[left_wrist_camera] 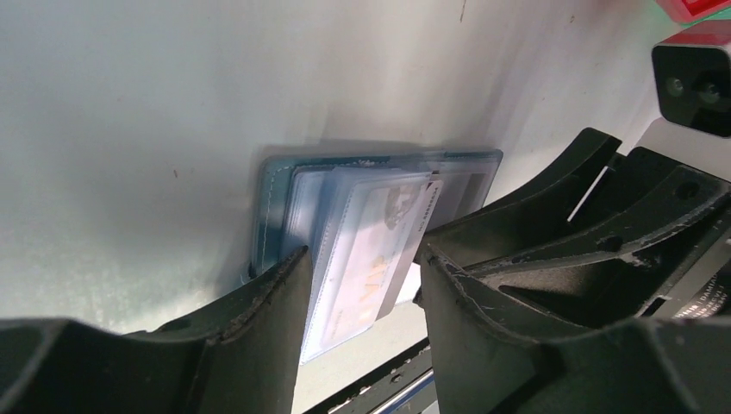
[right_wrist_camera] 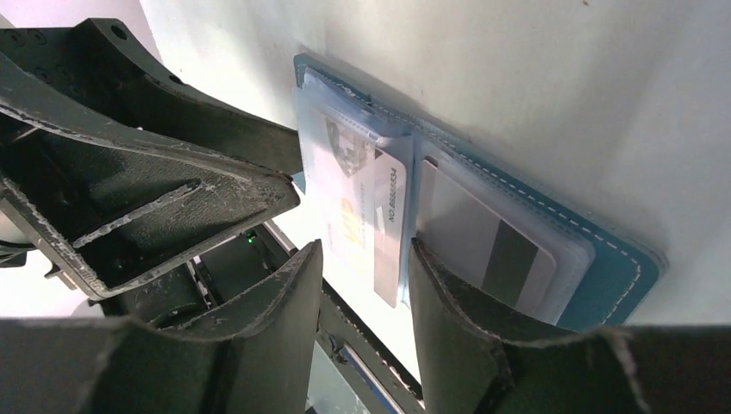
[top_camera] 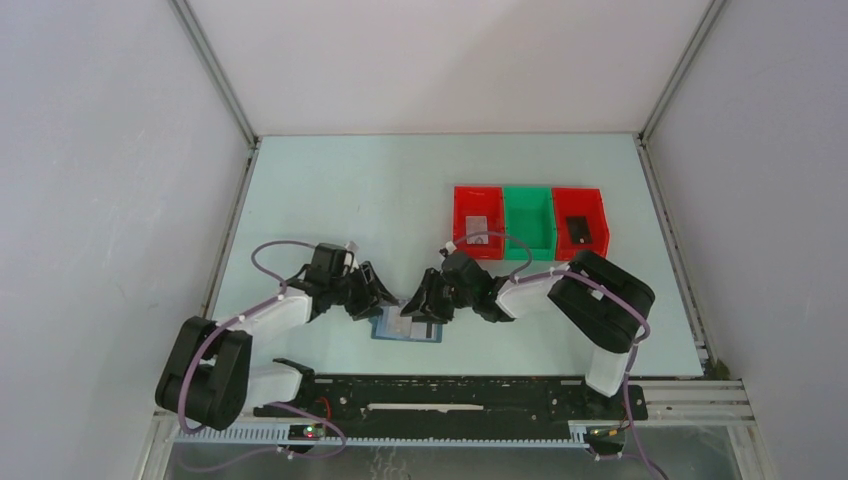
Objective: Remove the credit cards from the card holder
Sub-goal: Remove the credit card from the card holder.
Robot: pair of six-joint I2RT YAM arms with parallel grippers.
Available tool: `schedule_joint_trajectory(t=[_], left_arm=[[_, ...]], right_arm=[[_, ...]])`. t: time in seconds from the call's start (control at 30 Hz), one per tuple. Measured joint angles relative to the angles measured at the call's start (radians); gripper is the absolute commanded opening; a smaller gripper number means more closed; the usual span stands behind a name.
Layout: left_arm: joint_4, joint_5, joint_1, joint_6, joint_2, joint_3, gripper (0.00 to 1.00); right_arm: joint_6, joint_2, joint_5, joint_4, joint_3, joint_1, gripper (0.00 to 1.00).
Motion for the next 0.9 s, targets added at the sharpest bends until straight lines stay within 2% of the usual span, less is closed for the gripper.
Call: schedule_joint_trajectory(t=[0.27,0.53,0.77,0.9], left_arm=[[0.053,0.012,0.000,-0.007,0.032,0.000,0.56],[0.056,0.011,0.000,-0.007,0.028,0.000,0.56],[-0.026,-0.065,-0.002,0.003,-0.094,-0.002,0.58],[-0.050,-0.064,-0.002,0.010,-0.176,-0.002,0.59]], right_arm=[[0.033,0.035,-0.008,0.044,-0.004,-0.001,0.23],[0.059,0.035,-0.006,0.093,-0.040,-0.004,0.02],[0.070,0.035,-0.017,0.137,-0.055,-0.007,0.00],[0.071,0.035,-0.019,0.158,-0.071,-0.008,0.00]])
